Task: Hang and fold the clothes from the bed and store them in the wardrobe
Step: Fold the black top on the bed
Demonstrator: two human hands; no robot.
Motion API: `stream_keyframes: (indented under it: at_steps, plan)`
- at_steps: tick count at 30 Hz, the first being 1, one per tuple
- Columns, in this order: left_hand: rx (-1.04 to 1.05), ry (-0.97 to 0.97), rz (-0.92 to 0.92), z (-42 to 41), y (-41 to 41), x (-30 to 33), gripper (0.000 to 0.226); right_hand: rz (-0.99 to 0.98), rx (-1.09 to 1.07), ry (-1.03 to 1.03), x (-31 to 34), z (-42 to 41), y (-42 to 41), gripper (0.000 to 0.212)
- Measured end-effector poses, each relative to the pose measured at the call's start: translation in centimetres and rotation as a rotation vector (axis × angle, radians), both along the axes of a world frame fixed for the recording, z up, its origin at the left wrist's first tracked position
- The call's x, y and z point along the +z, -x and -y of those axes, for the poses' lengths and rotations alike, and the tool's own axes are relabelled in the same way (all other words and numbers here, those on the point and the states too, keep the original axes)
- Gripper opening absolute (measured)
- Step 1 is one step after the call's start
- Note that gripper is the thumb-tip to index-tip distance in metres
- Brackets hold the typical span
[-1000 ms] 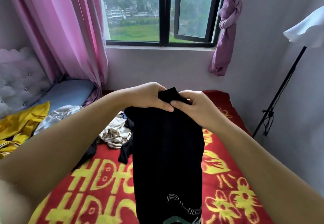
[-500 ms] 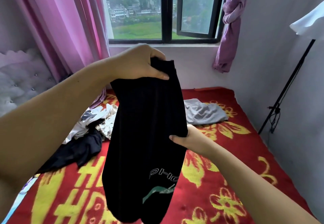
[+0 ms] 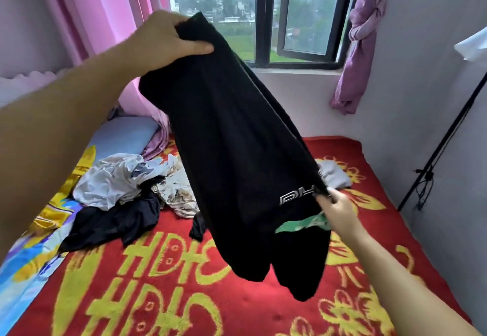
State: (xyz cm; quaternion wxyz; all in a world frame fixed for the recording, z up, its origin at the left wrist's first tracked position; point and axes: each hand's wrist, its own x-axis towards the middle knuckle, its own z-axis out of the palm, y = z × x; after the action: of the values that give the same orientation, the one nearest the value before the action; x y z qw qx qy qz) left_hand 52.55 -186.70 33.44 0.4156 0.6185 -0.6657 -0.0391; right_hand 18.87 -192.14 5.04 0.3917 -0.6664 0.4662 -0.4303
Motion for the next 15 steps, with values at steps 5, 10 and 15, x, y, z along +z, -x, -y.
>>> stream_keyframes:
  at_steps: [5, 10, 15]
  plan:
    - [0.113, 0.070, -0.195, 1.2, -3.7, -2.5, 0.027, -0.091, 0.235, 0.030, 2.8, 0.2, 4.5, 0.008]
    - [0.104, -0.021, -0.144, 4.0, -2.8, -4.3, 0.021, -0.552, 0.203, -0.101, -0.8, 1.8, 7.7, 0.011]
    - [0.117, -0.041, -0.103, 7.8, -1.5, -6.9, 0.031, -0.518, -0.115, -0.142, -1.4, 5.6, 7.0, 0.022]
